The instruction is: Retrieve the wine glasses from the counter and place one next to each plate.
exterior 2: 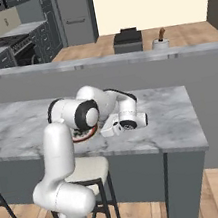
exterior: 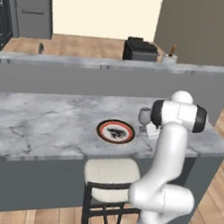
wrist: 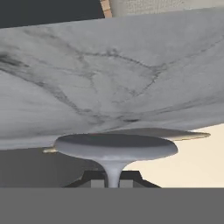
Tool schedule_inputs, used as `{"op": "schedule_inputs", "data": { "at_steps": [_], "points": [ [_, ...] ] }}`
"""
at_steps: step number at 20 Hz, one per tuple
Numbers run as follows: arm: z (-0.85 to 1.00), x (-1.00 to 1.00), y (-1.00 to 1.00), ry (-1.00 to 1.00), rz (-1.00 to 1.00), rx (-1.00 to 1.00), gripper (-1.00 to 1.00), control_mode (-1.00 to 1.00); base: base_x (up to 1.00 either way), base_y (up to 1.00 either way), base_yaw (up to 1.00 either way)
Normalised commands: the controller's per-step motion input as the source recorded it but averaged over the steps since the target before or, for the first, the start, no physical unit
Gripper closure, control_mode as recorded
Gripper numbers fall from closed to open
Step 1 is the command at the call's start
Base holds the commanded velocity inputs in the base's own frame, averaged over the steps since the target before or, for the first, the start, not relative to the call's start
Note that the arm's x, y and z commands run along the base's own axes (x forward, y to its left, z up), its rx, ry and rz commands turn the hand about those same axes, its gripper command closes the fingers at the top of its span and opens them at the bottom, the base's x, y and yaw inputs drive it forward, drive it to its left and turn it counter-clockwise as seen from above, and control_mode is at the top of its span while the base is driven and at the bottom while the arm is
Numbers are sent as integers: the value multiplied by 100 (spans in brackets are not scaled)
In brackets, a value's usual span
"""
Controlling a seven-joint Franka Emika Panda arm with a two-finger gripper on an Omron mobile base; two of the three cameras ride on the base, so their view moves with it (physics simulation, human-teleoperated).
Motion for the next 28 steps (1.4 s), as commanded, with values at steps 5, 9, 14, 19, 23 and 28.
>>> {"op": "schedule_inputs", "data": {
  "at_steps": [5,9,14,19,23,28],
  "points": [
    [-25,33,1,0,0,1,100,-100,0,0,0],
    [-19,42,1,-1,0,0,100,-100,0,0,0],
    [-19,31,3,-4,0,0,100,-100,0,0,0],
    [-19,15,4,-7,0,0,100,-100,0,0,0],
    [-22,2,5,-12,2,0,100,-100,0,0,0],
    [-22,0,3,-23,6,0,100,-100,0,0,0]
  ]
}}
